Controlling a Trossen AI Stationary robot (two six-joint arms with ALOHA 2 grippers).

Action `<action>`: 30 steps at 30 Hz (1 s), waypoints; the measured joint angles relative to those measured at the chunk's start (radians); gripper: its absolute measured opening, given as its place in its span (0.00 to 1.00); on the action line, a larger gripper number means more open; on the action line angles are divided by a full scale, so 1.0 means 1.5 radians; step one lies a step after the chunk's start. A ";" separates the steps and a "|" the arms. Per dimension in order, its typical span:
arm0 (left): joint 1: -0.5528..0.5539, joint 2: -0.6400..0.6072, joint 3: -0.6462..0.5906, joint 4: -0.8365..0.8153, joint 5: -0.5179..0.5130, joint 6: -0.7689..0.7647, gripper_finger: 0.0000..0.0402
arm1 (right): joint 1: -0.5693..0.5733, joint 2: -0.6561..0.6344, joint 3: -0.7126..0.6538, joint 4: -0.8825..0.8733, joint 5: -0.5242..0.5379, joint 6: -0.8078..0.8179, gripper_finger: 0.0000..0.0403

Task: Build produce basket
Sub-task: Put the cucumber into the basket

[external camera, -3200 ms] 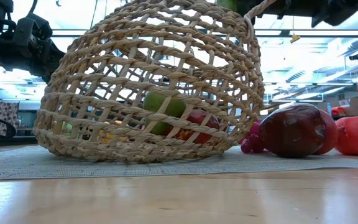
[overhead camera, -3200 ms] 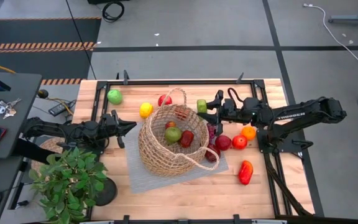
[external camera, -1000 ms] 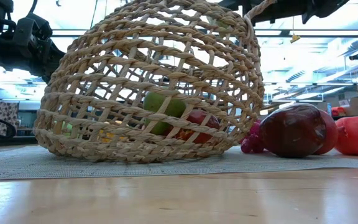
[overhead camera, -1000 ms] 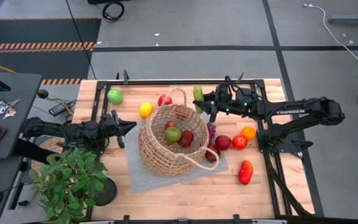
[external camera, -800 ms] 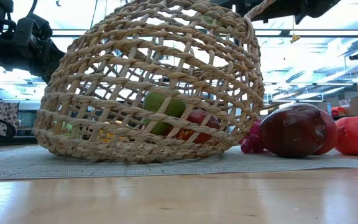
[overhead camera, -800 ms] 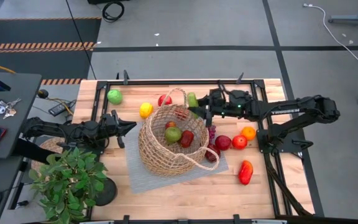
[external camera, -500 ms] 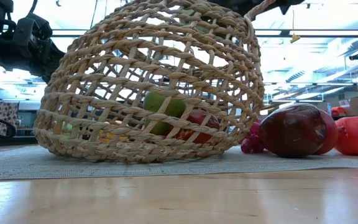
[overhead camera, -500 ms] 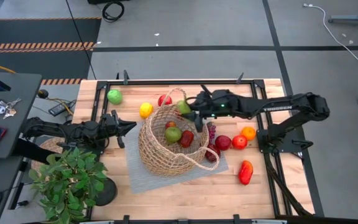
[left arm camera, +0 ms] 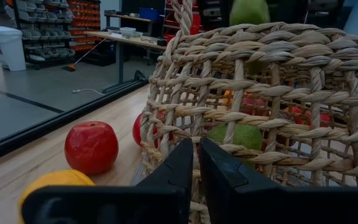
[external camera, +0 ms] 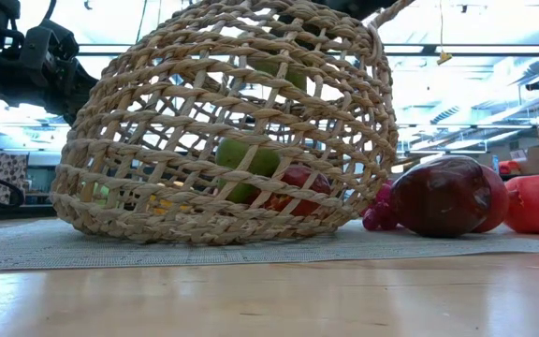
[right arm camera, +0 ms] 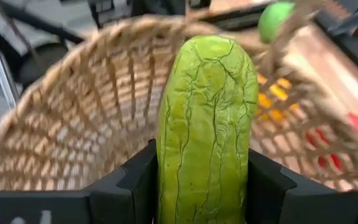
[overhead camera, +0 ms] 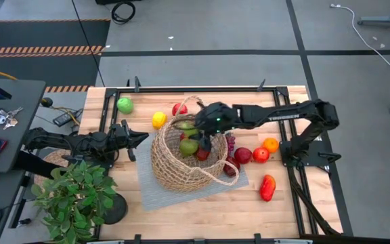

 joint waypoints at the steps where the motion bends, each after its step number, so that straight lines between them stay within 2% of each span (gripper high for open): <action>1: 0.000 0.000 0.000 0.000 0.000 0.000 0.09 | 0.003 0.011 0.020 -0.036 0.000 -0.008 0.47; 6: 0.000 0.000 0.000 0.000 0.000 0.000 0.10 | 0.012 0.073 0.129 -0.215 -0.018 -0.041 0.47; 11: 0.000 0.000 0.000 0.000 0.000 0.000 0.09 | 0.010 0.130 0.192 -0.314 -0.019 -0.036 0.47; 15: 0.000 0.000 0.000 0.000 0.000 0.000 0.08 | 0.008 0.159 0.216 -0.376 0.063 -0.019 0.47; 20: 0.000 0.000 0.000 0.000 0.000 0.000 0.10 | 0.026 0.158 0.218 -0.387 0.169 -0.020 0.47; 30: 0.000 0.000 0.000 0.000 0.000 0.000 0.08 | 0.027 0.158 0.206 -0.402 0.234 -0.068 0.47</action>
